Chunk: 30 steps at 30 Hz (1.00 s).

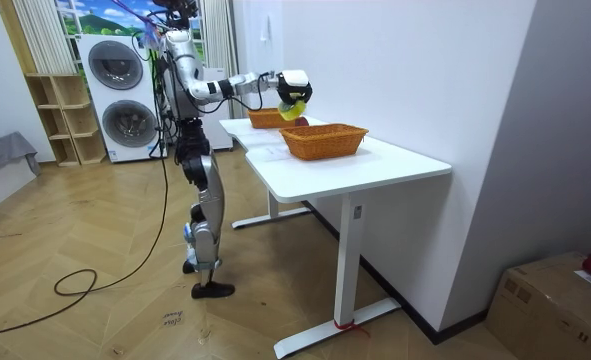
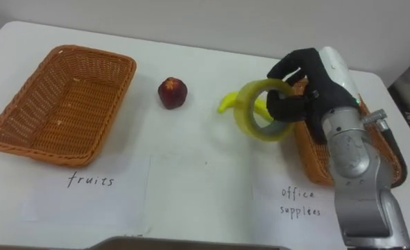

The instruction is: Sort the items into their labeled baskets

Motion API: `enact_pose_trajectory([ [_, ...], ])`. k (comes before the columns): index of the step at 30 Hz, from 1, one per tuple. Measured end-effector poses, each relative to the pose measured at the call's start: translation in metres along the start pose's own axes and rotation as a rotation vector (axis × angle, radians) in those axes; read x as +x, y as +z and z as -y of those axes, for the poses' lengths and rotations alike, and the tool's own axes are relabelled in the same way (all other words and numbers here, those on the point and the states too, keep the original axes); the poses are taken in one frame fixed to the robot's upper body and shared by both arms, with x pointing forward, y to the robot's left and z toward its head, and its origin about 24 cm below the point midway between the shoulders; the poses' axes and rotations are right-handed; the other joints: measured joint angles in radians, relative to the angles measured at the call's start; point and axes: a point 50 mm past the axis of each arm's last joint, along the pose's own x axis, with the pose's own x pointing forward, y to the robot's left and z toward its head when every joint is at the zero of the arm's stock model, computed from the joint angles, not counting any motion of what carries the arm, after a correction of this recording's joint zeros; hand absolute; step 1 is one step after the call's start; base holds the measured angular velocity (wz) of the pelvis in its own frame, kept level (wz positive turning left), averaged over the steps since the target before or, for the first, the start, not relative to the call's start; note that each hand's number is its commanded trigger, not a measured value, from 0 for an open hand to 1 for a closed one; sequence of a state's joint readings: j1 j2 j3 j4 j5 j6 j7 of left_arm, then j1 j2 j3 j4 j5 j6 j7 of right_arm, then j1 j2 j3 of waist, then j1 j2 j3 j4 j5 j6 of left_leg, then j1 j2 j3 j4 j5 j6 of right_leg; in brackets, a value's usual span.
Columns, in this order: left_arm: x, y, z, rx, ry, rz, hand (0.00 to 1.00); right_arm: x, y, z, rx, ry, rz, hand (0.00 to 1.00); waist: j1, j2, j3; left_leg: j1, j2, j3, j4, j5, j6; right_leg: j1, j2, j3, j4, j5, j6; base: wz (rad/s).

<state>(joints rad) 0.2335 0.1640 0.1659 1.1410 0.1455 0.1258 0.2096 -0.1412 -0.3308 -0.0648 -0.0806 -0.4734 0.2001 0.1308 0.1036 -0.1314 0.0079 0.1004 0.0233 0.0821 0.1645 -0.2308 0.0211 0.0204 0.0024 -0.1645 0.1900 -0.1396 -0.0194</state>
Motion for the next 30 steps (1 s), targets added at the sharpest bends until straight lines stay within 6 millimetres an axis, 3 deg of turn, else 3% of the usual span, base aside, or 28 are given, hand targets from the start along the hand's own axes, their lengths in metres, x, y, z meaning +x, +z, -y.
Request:
enact_pose_trajectory([
  [8,0.001,0.002,-0.003,-0.017,0.009,0.004,0.00,0.000,-0.005,0.011,-0.015,-0.062,-0.009,1.00,-0.026,0.004,-0.0041,-0.002,0.000,0.000,0.000,0.000,0.000,-0.003,-0.001,0.005,0.003,0.001,0.000,0.00],
  [13,0.001,0.004,-0.004,-0.025,0.014,0.013,0.00,0.000,-0.025,0.016,0.006,-0.085,-0.078,1.00,-0.026,-0.002,-0.0081,0.007,0.001,0.009,0.002,0.000,0.000,-0.001,0.000,0.019,0.007,0.001,0.000,-0.05],
  [19,0.001,0.003,-0.005,-0.023,0.014,0.011,0.00,0.000,-0.038,0.012,0.013,-0.069,-0.129,1.00,-0.047,0.001,-0.0056,0.014,0.004,0.021,0.000,0.000,0.000,-0.002,0.000,0.026,0.016,0.000,0.000,-0.06],
  [30,0.000,0.002,-0.007,-0.021,0.020,0.023,0.00,-0.002,-0.058,0.019,0.076,-0.108,-0.195,1.00,-0.052,-0.008,-0.0052,0.014,0.003,0.020,0.002,0.000,0.000,-0.001,0.000,0.022,0.017,0.002,-0.001,0.00],
])
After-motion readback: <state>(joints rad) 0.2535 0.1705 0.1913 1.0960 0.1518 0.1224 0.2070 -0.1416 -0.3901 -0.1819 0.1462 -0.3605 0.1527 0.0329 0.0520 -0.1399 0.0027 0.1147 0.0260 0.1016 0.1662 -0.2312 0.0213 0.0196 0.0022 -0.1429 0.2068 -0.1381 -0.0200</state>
